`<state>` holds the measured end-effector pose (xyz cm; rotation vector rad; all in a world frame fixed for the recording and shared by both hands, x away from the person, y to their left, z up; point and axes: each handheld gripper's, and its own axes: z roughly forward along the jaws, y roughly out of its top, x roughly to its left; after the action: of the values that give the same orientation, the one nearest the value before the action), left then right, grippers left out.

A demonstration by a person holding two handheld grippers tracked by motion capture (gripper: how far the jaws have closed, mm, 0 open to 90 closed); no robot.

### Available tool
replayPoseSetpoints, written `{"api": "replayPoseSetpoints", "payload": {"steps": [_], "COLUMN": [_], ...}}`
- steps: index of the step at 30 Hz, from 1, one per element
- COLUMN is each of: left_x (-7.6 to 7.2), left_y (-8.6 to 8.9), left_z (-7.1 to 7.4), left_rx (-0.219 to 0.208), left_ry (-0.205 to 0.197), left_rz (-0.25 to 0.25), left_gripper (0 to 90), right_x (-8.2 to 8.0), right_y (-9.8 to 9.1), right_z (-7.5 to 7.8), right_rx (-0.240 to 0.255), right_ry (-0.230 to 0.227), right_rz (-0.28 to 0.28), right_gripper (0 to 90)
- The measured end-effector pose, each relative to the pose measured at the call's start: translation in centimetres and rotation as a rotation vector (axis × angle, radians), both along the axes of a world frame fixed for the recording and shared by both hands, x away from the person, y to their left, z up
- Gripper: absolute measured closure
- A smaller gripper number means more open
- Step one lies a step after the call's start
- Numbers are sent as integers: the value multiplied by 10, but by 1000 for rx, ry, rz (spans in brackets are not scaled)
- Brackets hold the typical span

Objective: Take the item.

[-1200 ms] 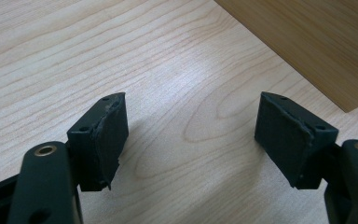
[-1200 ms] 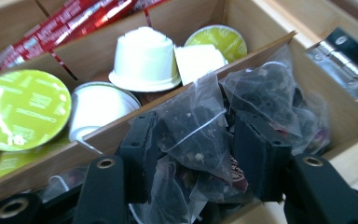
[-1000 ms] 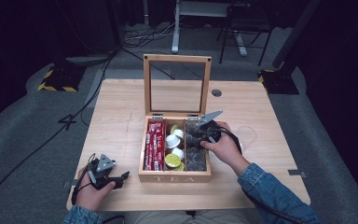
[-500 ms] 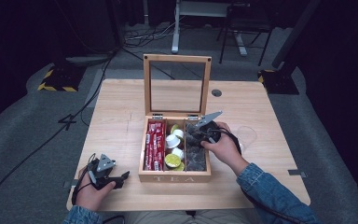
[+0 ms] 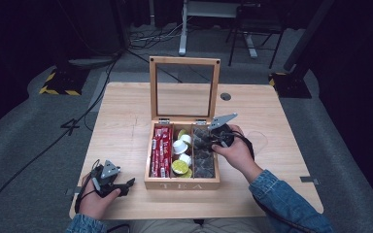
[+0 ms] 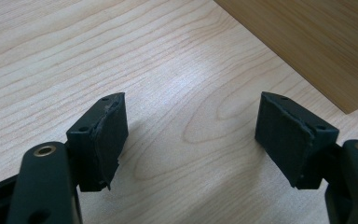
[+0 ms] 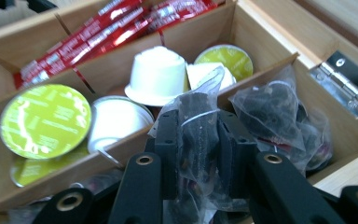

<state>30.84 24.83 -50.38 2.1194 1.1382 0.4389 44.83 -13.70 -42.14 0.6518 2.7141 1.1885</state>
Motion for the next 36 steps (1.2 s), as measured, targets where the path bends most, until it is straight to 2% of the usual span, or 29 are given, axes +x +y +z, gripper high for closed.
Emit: {"api": "replayPoseSetpoints", "payload": {"steps": [7,9,10,13,16,20,27,28,36], "left_x": [0,2,3,5,8,11,17,17,19], "left_y": [0,0,-1,-1,-2,-2,-4,-4,-5], "left_z": [0,0,0,0,0,-1,-1,-1,-1], "left_rx": [-1,3,3,8,11,10,18,19,23], "left_ry": [-1,3,6,14,16,21,26,30,32], "left_rz": [-1,-13,-15,-31,-36,-34,-33,-32,-30], "left_gripper": [256,219,219,171,155,129,83,79,66], "right_x": [-4,-8,-8,-12,-14,-18,-21,-22,-22], "right_y": [-4,-9,-9,-19,-26,-45,-67,-75,-97], "right_z": [10,19,19,32,39,55,66,69,77], "right_rx": [43,78,78,106,116,135,135,129,115], "right_ry": [-7,-29,-29,-57,-71,-105,-124,-130,-137], "right_rz": [2,-2,-2,-16,-27,-58,-98,-113,-158], "right_gripper": [723,723,723,723,723,722,722,722,721]}}
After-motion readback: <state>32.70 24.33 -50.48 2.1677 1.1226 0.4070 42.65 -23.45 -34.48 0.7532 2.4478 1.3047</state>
